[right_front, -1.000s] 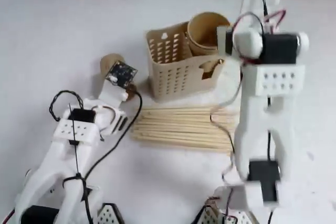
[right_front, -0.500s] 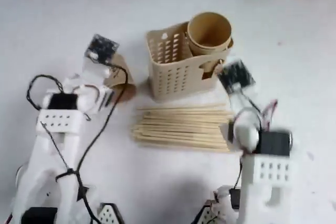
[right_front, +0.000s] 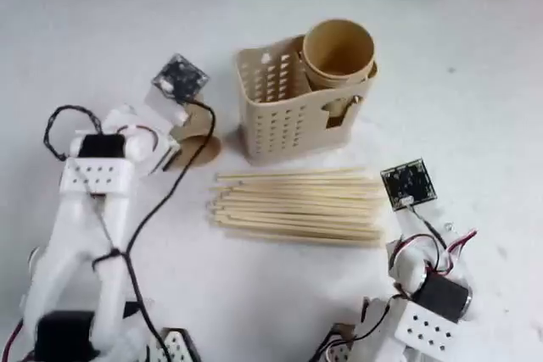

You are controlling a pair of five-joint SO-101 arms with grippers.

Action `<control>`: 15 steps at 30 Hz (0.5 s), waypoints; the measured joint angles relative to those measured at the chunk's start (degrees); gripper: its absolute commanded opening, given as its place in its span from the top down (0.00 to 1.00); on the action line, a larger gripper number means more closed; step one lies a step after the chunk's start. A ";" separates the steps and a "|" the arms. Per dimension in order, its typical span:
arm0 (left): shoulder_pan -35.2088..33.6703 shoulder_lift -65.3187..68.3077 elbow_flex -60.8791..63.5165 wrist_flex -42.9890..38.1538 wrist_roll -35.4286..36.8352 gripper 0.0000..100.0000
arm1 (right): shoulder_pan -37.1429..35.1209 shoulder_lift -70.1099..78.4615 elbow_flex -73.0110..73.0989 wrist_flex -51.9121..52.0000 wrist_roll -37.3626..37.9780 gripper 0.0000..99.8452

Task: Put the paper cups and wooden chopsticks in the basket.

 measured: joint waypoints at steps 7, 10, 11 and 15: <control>0.88 7.56 0.00 -7.91 -1.41 0.77 | 2.90 -0.35 11.87 -7.03 0.00 0.97; 0.70 10.37 -0.44 -13.45 -1.41 0.77 | 4.31 -0.35 15.38 -9.85 0.18 0.97; 0.44 11.43 -0.44 -15.47 -1.41 0.77 | 4.84 -0.35 16.44 -10.90 0.18 0.97; -0.88 16.18 -0.44 -23.21 -1.05 0.80 | 7.03 -0.35 19.60 -14.77 0.18 0.97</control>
